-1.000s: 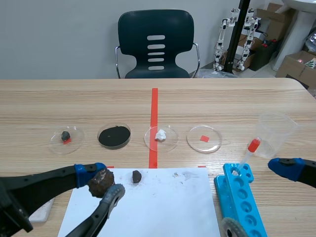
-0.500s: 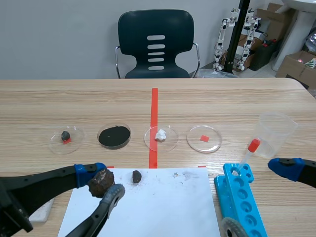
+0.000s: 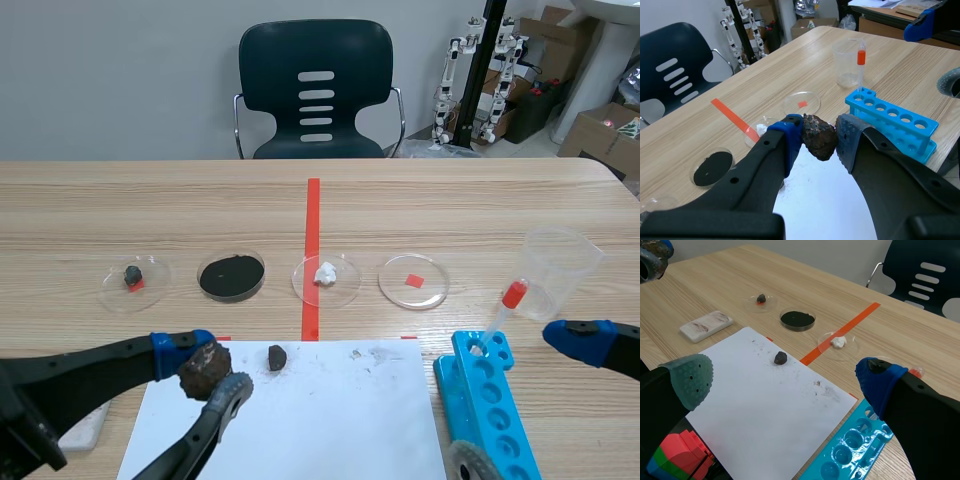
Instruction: Lower the mineral onto the iron filings and hold still
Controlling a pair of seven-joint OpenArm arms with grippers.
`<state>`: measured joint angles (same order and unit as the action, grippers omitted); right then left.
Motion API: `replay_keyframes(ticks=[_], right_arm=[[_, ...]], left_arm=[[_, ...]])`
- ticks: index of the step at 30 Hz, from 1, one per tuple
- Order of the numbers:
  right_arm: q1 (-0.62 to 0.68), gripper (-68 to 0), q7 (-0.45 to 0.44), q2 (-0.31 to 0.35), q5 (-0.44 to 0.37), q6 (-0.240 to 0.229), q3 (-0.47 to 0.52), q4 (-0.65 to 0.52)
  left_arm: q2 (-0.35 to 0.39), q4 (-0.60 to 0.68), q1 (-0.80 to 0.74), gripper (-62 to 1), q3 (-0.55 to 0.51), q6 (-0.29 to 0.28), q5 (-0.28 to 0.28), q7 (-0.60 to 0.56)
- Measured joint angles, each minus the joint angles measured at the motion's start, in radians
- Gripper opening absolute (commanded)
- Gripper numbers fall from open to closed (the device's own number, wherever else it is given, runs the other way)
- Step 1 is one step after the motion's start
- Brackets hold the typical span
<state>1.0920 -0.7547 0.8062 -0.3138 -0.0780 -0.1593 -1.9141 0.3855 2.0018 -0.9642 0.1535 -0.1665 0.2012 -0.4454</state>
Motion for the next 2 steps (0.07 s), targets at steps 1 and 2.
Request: replay_keyframes(ticks=[1,2], right_arm=[[0.000,-8.4,0.000,0.000,0.000,0.000,0.000,0.000],[0.000,-8.4,0.000,0.000,0.000,0.000,0.000,0.000]], left_arm=[[0.000,0.000,0.000,-50.9,0.000,0.000,0.000,0.000],[0.000,0.000,0.000,-50.9,0.000,0.000,0.000,0.000]])
